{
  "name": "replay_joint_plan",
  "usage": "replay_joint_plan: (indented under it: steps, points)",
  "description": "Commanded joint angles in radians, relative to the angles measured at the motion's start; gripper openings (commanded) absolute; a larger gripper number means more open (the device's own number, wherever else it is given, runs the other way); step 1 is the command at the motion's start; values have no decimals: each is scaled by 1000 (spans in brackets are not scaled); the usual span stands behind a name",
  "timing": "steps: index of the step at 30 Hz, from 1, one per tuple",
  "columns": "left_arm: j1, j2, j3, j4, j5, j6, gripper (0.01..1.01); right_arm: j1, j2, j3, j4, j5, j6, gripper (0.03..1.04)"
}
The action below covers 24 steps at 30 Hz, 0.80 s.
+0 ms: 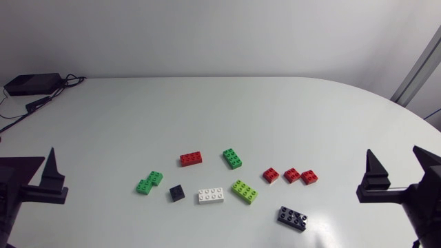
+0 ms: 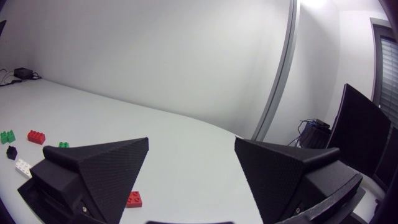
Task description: Separate the duplo bricks
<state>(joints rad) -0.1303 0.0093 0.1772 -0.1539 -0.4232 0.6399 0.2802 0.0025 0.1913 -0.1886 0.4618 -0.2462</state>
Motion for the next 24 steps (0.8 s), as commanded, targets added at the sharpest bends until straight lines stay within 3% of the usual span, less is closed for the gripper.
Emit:
replay_joint_plan:
  steps: [1,14,24]
  points:
    - [-6,-5,-41,43,3,33,989,-13,-12,-35,38,-11,19,993]
    - [-11,-3,-136,102,29,64,989,-16,-12,-173,271,-32,35,993]
    - [-9,9,-137,77,40,50,987,-10,-12,-196,278,-34,62,993]
